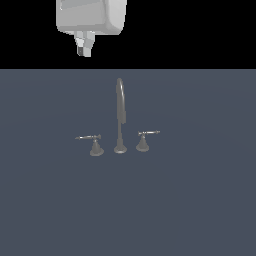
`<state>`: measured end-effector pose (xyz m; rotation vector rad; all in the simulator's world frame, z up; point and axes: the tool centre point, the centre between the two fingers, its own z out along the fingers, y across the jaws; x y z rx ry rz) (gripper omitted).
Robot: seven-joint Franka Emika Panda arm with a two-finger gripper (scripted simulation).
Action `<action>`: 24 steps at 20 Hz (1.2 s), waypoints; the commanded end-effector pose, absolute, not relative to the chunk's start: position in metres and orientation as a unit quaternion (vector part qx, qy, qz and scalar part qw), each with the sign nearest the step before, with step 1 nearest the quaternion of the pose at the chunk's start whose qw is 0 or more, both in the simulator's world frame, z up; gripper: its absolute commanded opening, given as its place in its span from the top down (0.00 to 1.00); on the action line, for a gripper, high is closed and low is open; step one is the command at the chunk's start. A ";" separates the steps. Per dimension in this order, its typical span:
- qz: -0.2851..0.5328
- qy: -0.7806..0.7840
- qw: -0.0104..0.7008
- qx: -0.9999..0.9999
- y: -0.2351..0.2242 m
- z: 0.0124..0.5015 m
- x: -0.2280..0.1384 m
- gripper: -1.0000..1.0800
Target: Turn on the faucet by rotating a designated handle.
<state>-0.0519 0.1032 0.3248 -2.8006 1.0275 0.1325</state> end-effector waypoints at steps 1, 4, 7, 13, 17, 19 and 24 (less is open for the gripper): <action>0.047 0.375 0.074 -0.923 0.111 0.303 -0.040 1.00; 0.050 0.412 0.068 -0.907 0.120 0.277 -0.028 1.00; 0.050 0.448 0.061 -0.890 0.128 0.249 -0.017 1.00; 0.045 0.518 0.043 -0.853 0.142 0.193 0.000 1.00; 0.036 0.562 0.029 -0.826 0.149 0.154 0.007 1.00; 0.031 0.581 0.023 -0.813 0.152 0.136 0.010 1.00; 0.017 0.617 0.011 -0.787 0.156 0.100 0.014 1.00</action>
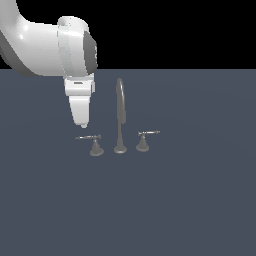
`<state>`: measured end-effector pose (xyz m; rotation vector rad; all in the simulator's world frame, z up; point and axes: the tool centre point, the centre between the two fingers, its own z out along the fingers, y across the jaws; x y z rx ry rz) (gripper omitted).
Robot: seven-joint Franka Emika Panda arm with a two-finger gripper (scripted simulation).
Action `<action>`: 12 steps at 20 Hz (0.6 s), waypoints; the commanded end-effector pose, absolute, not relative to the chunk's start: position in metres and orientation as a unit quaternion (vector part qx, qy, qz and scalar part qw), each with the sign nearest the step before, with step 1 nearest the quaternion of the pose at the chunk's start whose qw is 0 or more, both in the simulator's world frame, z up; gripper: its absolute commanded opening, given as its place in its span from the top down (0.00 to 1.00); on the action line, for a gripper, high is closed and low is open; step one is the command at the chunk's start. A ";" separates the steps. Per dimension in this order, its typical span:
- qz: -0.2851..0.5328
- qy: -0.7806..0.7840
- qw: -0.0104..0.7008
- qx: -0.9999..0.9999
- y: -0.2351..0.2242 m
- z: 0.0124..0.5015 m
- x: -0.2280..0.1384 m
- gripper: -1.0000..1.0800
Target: Turn on the faucet by rotating a designated handle.
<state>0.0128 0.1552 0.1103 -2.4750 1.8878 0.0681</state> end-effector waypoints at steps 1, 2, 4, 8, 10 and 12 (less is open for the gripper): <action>0.014 0.623 0.009 -0.782 0.157 0.095 0.015 1.00; 0.012 0.628 0.008 -0.778 0.157 0.089 0.015 1.00; 0.008 0.636 0.005 -0.771 0.158 0.081 0.016 1.00; 0.002 0.647 0.001 -0.762 0.158 0.069 0.016 1.00; 0.000 0.650 0.000 -0.760 0.158 0.066 0.016 1.00; 0.000 0.651 0.000 -0.759 0.158 0.065 0.016 1.00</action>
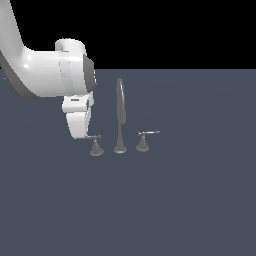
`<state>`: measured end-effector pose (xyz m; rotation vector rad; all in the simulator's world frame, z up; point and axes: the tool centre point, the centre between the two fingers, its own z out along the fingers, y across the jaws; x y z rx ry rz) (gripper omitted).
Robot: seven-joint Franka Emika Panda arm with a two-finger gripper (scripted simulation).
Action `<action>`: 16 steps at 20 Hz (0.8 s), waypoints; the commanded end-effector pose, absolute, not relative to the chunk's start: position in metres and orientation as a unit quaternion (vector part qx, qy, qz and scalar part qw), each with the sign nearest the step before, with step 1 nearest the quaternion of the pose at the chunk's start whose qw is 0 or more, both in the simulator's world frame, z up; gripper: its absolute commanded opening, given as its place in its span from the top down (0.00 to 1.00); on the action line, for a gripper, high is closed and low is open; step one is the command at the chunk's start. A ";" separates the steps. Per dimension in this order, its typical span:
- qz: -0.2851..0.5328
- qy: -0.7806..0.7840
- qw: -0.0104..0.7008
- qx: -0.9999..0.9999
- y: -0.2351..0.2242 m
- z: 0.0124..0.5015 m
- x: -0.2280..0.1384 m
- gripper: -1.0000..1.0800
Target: Turn on the faucet by rotating a designated handle.
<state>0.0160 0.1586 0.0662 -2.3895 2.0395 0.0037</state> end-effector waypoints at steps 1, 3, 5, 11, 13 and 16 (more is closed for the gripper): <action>0.000 0.651 0.000 -0.759 0.158 0.065 0.016 1.00; 0.000 0.651 0.000 -0.759 0.158 0.065 0.016 1.00; 0.000 0.650 0.000 -0.760 0.160 0.065 0.013 1.00; 0.000 0.651 0.000 -0.759 0.165 0.065 -0.007 1.00; 0.000 0.651 0.000 -0.759 0.167 0.065 -0.013 1.00; 0.000 0.651 0.000 -0.759 0.170 0.065 -0.024 1.00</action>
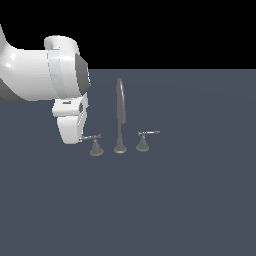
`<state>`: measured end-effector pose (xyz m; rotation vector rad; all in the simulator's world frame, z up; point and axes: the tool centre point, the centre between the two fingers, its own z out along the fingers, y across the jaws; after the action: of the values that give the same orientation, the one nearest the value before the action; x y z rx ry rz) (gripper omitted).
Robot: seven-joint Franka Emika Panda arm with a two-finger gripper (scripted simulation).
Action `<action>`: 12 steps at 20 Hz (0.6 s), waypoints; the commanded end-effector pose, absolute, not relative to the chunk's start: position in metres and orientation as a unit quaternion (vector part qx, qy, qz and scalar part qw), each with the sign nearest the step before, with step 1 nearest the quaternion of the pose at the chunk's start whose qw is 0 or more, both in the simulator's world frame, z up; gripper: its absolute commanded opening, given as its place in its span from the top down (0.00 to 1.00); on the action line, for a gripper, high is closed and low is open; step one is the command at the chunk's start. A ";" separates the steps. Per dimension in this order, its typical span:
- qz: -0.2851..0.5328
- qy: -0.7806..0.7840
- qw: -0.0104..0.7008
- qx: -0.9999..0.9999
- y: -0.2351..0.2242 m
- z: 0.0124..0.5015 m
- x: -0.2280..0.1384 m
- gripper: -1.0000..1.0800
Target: Turn on the faucet by rotating a designated handle.
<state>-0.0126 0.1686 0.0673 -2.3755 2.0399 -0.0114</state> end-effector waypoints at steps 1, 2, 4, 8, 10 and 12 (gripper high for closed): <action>0.000 0.651 0.000 -0.759 0.170 0.065 -0.024 1.00; -0.004 0.649 0.006 -0.760 0.172 0.068 -0.015 1.00; -0.004 0.650 0.005 -0.760 0.169 0.067 -0.022 1.00; -0.003 0.650 0.003 -0.760 0.163 0.067 -0.035 1.00; -0.002 0.650 0.003 -0.760 0.160 0.066 -0.041 1.00; -0.001 0.650 0.002 -0.760 0.157 0.066 -0.048 1.00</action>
<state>-0.0449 0.1767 0.0670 -2.4039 1.9996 -0.0020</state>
